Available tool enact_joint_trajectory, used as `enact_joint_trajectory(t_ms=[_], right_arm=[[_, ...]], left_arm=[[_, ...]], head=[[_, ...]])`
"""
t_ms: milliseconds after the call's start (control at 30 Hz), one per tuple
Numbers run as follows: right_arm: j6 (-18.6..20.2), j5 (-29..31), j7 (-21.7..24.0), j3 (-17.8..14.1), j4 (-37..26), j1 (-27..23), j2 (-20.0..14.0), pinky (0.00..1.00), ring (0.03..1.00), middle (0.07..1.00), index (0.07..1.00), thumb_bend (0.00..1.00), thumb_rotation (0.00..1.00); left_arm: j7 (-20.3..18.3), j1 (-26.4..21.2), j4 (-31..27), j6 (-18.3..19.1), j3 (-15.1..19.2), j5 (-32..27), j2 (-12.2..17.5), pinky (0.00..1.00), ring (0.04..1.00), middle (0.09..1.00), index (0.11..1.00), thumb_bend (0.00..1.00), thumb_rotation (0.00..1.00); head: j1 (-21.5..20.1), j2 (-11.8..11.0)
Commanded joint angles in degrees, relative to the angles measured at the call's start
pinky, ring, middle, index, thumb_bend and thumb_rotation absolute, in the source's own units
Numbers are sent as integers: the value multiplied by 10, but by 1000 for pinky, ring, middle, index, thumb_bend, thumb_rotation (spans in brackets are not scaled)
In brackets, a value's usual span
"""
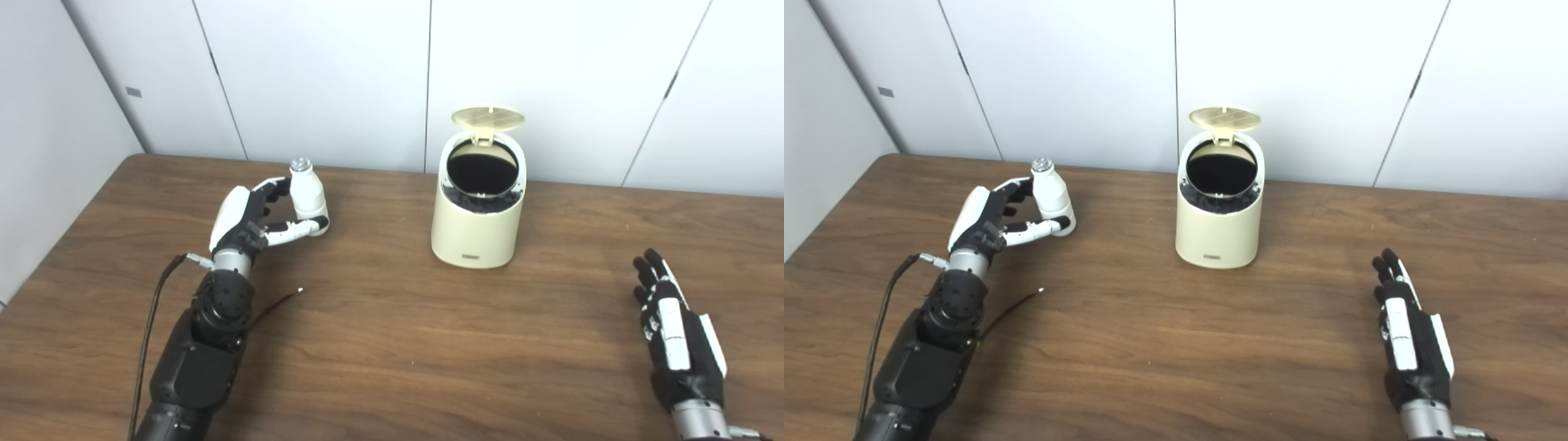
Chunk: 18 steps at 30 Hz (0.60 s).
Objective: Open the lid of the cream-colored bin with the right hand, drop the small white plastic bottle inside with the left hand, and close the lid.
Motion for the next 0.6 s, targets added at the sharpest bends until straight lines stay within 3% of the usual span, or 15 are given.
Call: enact_joint_trajectory(t_ms=[0, 267, 567], right_arm=[[-10, -3, -2, 2, -2, -3, 1, 1000, 996, 945, 958, 611, 894], [2, -10, -10, 5, -11, 0, 4, 1000, 999, 943, 952, 606, 904], [1, -15, -12, 5, -11, 2, 3, 1000, 989, 932, 947, 606, 903]], left_arm=[[15, -31, -4, -20, 5, 3, 13, 800, 848, 815, 817, 850, 350], [15, -38, -2, -24, 3, 4, 9, 806, 838, 798, 813, 845, 338], [12, -43, 1, -21, -1, 7, 9, 746, 807, 799, 810, 842, 332]], head=[[0, 0], [0, 2], [1, 5]])
